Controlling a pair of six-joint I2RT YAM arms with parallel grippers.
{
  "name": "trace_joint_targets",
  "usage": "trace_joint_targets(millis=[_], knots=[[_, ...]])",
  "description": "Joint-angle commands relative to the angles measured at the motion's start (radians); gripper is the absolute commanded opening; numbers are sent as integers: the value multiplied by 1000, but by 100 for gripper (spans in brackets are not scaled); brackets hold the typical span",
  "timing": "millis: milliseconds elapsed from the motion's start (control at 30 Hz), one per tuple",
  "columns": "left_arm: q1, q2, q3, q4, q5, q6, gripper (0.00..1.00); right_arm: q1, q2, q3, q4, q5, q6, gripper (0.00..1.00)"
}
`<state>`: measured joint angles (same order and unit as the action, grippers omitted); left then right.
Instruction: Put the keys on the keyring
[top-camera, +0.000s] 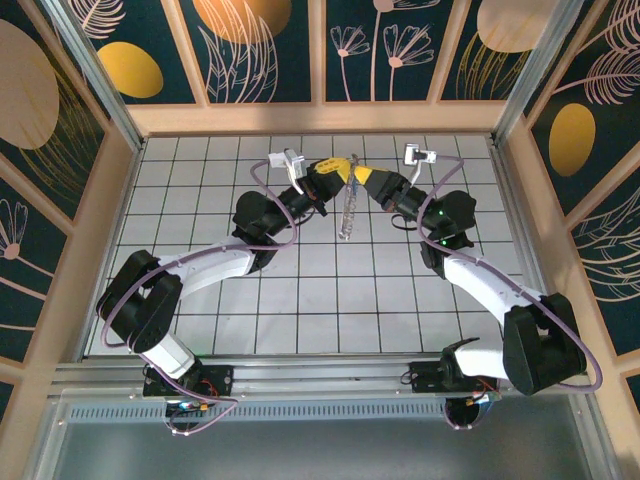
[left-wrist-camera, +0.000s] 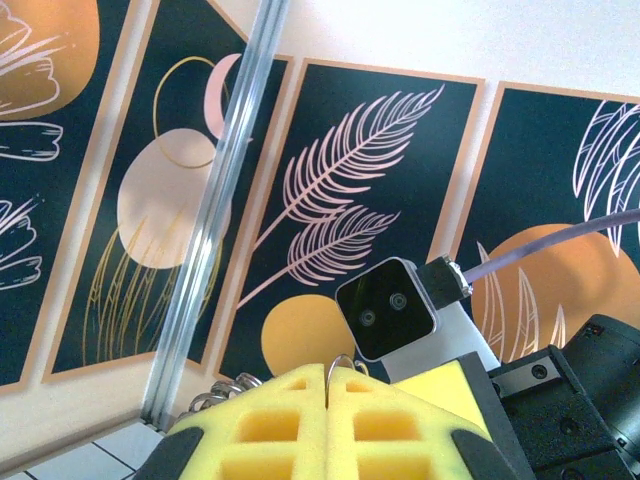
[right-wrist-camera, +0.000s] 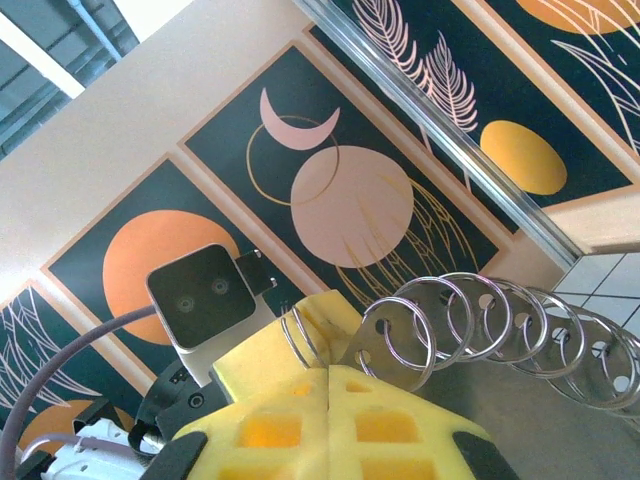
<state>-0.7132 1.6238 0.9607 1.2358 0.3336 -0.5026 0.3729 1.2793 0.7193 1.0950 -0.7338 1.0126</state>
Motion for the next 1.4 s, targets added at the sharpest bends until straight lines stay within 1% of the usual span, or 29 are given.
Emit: trace_joint_targets(millis=[0, 167, 200, 300, 333, 400, 600, 733, 900, 1067, 1167, 1367], knots=[[13, 1, 17, 100, -59, -13, 0, 31, -5, 11, -34, -85, -46, 0], [12, 1, 18, 100, -60, -14, 0, 22, -23, 11, -65, -83, -61, 0], [12, 1, 18, 100, -60, -14, 0, 15, -31, 9, -71, -83, -59, 2], [14, 1, 17, 100, -61, -18, 0, -21, -66, -1, -87, -84, -55, 29], [13, 1, 18, 100, -62, -20, 0, -37, -84, -6, -97, -86, -57, 34], [13, 1, 17, 100, -61, -21, 0, -69, -118, -13, -123, -90, -60, 39], [12, 5, 17, 106, -52, -31, 0, -132, -191, 0, -236, -83, -115, 42], [13, 5, 17, 101, -34, -44, 0, -136, -159, 46, -250, -95, -147, 42], [13, 5, 31, 85, 24, -76, 0, -135, -92, 94, -189, -121, -161, 43], [12, 10, 53, 73, 80, -127, 0, -136, -19, 108, -74, -138, -121, 44], [13, 11, 59, 77, 82, -162, 0, -135, 8, 103, 11, -136, -80, 44], [13, 24, 71, 92, 85, -239, 0, -125, 22, 96, 61, -108, -58, 44]])
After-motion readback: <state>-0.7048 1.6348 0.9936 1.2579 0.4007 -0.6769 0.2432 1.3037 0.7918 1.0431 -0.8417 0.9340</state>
